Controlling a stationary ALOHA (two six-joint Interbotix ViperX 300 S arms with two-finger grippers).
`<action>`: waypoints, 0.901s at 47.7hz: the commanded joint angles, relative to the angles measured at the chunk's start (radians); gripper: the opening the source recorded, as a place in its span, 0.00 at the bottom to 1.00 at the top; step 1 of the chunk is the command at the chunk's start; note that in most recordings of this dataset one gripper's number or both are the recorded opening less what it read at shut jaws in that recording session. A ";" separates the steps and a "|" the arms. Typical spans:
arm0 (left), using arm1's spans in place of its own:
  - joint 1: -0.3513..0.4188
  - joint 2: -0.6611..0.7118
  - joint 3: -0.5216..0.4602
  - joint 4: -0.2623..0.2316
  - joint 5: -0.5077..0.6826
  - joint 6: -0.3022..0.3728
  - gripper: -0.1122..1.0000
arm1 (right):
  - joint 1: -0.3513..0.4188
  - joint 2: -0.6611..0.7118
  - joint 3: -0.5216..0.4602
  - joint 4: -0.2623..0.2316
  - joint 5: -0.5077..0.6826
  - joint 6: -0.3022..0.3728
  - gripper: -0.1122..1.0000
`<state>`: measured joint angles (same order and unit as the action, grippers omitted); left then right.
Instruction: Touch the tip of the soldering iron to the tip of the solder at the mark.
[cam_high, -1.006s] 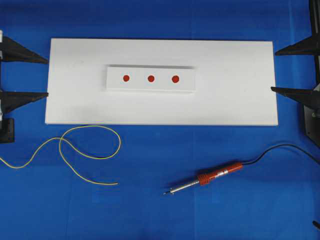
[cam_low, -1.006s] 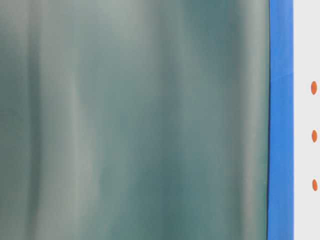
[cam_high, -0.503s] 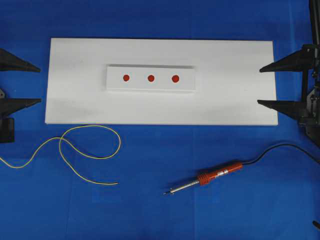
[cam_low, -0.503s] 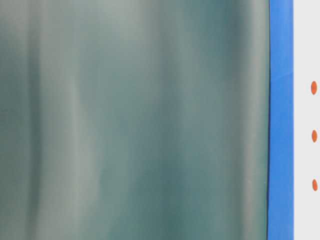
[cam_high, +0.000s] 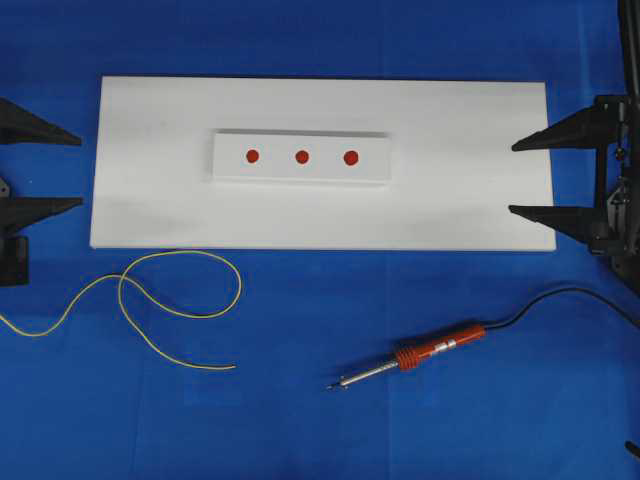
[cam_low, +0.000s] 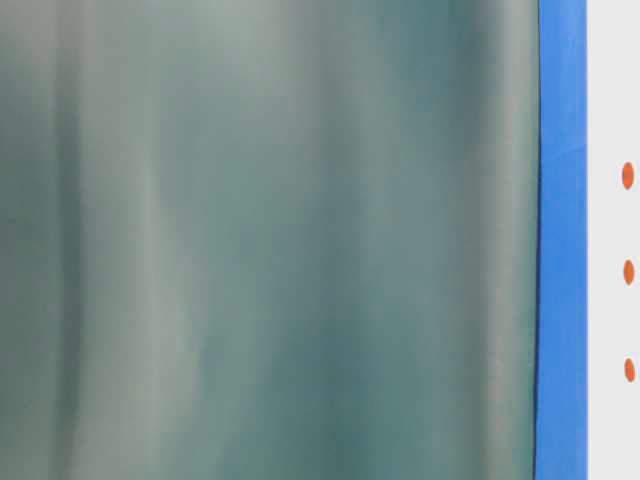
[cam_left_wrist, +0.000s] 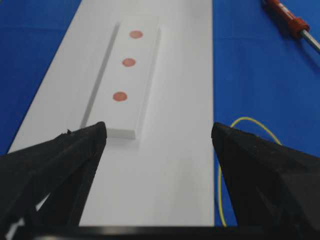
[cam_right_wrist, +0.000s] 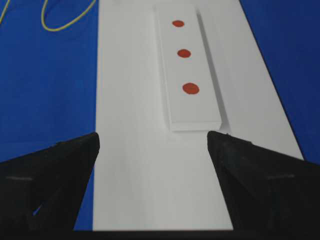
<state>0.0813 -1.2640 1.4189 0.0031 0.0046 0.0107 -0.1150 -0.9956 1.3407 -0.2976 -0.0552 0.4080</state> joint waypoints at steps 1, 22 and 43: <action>0.003 0.006 -0.011 0.000 -0.011 -0.002 0.83 | -0.003 0.006 -0.014 -0.002 -0.005 -0.002 0.87; 0.002 0.008 -0.009 0.000 -0.011 -0.002 0.82 | -0.003 0.006 -0.015 -0.003 -0.005 -0.002 0.87; -0.006 0.009 -0.009 0.000 -0.011 -0.002 0.82 | -0.003 0.006 -0.015 -0.005 -0.005 -0.006 0.87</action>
<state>0.0767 -1.2640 1.4189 0.0031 0.0031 0.0107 -0.1150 -0.9956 1.3407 -0.3007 -0.0552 0.4034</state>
